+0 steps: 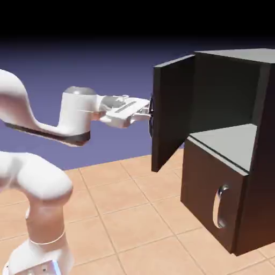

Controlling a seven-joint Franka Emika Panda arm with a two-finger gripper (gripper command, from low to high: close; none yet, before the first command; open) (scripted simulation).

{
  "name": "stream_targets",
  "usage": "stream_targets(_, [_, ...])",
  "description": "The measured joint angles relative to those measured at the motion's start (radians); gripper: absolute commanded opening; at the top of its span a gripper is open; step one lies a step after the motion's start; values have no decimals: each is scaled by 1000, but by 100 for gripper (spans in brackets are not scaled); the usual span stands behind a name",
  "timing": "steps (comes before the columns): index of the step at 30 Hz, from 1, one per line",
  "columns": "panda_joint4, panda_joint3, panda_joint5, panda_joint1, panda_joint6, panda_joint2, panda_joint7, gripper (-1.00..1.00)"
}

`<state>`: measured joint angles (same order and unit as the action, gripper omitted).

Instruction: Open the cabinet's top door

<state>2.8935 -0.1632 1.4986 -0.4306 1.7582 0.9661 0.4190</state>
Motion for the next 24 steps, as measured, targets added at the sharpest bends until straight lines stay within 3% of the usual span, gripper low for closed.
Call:
stream_targets(10, [-267,-326,-360,48,-418,-336,-111,-100])
stream_targets(23, [-707,-561,-542,168,-910,-807,-318,-100])
stream_targets(24, [-728,-567,-546,169,-933,-830,-330,100])
